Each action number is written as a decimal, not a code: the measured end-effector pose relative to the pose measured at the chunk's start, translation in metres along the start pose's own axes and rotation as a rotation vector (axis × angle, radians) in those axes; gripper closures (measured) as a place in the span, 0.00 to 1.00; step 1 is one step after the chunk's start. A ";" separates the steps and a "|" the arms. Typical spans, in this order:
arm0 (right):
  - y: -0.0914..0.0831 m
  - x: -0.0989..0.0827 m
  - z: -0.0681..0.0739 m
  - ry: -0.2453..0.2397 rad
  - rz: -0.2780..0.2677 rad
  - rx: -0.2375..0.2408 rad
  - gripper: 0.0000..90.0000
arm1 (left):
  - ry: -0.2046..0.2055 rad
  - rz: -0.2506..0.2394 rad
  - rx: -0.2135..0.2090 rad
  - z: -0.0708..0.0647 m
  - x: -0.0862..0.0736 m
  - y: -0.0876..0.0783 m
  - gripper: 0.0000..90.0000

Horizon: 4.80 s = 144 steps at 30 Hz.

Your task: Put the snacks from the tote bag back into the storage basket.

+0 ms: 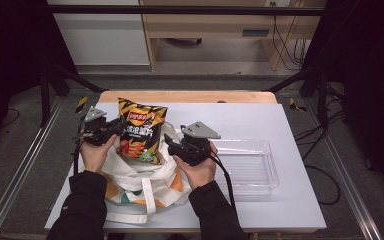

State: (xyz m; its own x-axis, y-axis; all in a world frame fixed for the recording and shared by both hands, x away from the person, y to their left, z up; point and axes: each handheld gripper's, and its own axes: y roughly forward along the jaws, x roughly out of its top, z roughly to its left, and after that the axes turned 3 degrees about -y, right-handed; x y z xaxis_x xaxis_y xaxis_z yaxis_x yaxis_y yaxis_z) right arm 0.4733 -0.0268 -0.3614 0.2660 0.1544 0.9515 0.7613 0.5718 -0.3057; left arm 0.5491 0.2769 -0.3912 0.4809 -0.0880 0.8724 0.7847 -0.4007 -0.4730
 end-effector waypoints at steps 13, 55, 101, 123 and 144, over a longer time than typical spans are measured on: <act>0.001 -0.006 0.000 -0.001 0.010 0.004 0.44 | 0.018 -0.029 0.010 0.002 -0.003 -0.004 1.00; 0.012 -0.018 0.018 -0.004 0.040 0.063 0.42 | -0.104 0.087 -0.090 0.025 -0.025 0.021 0.44; 0.013 -0.022 0.023 0.035 -0.012 0.129 0.41 | 0.063 -0.038 -0.075 -0.033 -0.027 -0.061 1.00; 0.014 -0.010 0.044 -0.086 -0.054 0.226 1.00 | 0.078 -0.186 -0.124 -0.018 -0.017 -0.090 0.50; 0.011 -0.003 0.046 -0.085 -0.060 0.239 1.00 | 0.087 -0.125 -0.065 -0.021 -0.026 -0.080 0.68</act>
State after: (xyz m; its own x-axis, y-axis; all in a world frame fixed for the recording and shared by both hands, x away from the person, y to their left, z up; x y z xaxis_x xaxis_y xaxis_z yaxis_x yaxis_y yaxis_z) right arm 0.4537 0.0162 -0.3655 0.1661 0.1763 0.9702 0.6101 0.7546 -0.2415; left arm 0.4651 0.2924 -0.3736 0.3435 -0.1112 0.9325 0.8081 -0.4710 -0.3538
